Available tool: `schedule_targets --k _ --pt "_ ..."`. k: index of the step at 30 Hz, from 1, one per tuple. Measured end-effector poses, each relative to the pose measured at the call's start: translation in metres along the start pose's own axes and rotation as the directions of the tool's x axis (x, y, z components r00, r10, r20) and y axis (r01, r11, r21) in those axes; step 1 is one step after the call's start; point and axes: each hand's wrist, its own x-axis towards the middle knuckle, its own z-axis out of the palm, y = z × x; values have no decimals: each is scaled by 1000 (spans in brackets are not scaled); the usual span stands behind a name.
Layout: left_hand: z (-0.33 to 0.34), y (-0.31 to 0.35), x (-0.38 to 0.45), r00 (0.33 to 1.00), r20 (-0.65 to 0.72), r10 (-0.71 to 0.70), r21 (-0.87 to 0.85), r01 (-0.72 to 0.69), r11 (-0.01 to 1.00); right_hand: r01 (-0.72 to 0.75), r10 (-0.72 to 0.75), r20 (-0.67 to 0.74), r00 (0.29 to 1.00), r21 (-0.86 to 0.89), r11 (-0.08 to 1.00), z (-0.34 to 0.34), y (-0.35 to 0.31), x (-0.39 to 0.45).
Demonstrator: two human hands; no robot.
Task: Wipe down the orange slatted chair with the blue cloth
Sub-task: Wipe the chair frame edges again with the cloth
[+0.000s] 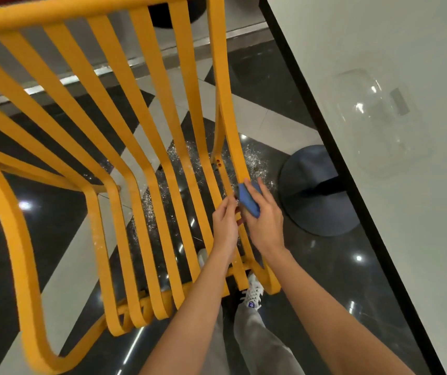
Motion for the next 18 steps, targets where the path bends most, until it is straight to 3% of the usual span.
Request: schedule_targets --k 6,13,18 --pt "-2 -14 -8 1000 12 0 -41 1 999 52 -50 34 998 -78 996 -19 29 -71" --pt "0 -5 -2 995 -49 -89 -155 80 985 -22 22 49 999 5 1000 -12 -5 0" --pt "1 0 -5 998 -33 -50 -245 40 969 -4 3 8 1000 140 990 -15 -34 -5"
